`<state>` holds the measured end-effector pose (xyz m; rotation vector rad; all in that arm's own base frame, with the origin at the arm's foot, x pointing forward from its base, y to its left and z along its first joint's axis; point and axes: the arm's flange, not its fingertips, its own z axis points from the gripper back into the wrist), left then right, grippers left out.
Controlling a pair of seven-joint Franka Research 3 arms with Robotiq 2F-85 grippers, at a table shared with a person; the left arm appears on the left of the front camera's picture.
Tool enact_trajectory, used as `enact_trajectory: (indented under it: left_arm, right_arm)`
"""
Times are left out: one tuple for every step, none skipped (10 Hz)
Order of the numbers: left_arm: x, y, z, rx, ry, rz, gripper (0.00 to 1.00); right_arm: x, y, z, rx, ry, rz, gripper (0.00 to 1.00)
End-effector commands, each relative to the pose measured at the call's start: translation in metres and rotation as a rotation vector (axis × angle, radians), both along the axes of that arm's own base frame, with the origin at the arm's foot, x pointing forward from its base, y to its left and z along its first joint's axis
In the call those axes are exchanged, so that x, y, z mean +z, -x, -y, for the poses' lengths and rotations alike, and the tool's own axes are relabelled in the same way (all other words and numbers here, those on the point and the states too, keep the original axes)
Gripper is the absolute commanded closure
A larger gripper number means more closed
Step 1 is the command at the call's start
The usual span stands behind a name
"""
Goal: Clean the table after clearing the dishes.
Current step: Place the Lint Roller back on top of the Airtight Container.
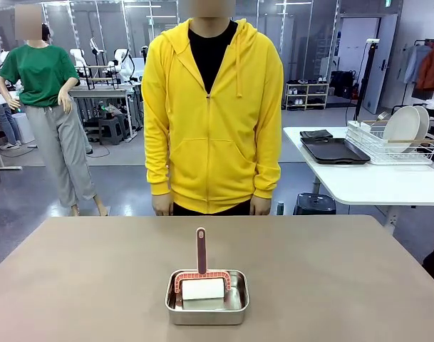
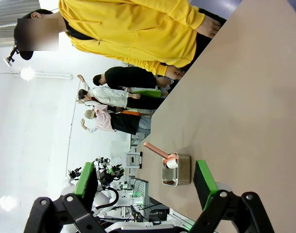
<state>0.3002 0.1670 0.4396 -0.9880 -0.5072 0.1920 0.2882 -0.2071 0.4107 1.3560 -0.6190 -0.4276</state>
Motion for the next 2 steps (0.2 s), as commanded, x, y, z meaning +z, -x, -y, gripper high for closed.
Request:
enact_trajectory:
  left_arm:
    - [0.0029, 0.0015, -0.0010, 0.006, 0.020, 0.003, 0.03]
    - [0.0029, 0.0015, -0.0010, 0.006, 0.020, 0.003, 0.03]
  right_arm:
    - [0.0031, 0.0031, -0.0029, -0.003, -0.009, 0.005, 0.00]
    - [0.0031, 0.0031, -0.0029, -0.003, -0.009, 0.005, 0.00]
